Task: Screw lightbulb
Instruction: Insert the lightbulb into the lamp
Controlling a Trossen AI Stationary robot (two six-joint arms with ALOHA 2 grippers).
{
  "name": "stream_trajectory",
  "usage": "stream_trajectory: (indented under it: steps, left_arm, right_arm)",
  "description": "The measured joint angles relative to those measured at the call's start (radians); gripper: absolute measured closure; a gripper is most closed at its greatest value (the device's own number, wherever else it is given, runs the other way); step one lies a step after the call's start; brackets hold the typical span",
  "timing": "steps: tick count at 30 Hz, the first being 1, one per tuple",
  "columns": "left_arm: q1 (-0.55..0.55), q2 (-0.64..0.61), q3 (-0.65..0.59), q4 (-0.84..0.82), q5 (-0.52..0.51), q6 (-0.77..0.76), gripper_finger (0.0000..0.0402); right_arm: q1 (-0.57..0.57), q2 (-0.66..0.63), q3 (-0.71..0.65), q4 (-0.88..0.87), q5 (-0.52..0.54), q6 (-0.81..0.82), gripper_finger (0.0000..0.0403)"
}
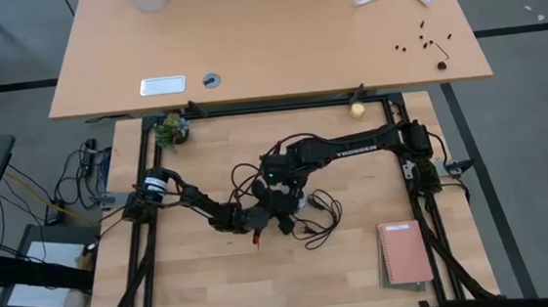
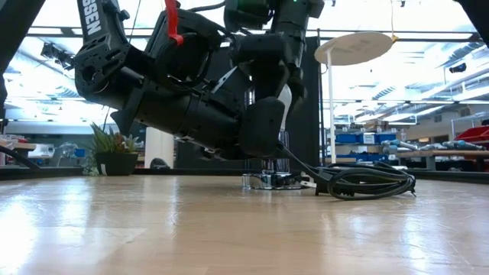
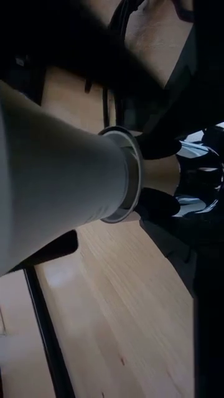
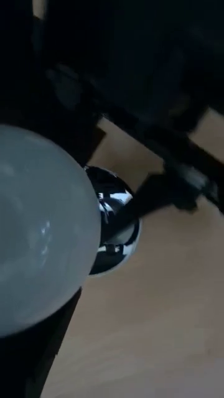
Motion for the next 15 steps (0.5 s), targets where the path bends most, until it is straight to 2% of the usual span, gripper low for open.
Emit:
stream_trajectory:
  steps: [4,9,12,15]
  left_arm:
    - [-0.001,0.000,0.000,-0.002,0.004,0.001,0.0199]
    - [-0.001,0.000,0.000,-0.002,0.006,0.001,0.0199]
    - [-0.001,0.000,0.000,-0.002,0.007,0.005,0.0199]
    - [-0.001,0.000,0.000,-0.003,0.008,0.006,0.0199]
  right_arm:
    - [-0.002,0.000,0.000,-0.001,-0.041,-0.111,0.0007]
    - [-0.002,0.000,0.000,-0.012,-0.071,-0.269,0.0010]
    - [-0.003,-0.001,0.004,-0.029,-0.069,-0.348,0.0005]
    - [-0.002,-0.002,0.024,-0.052,-0.022,-0.422,0.0005]
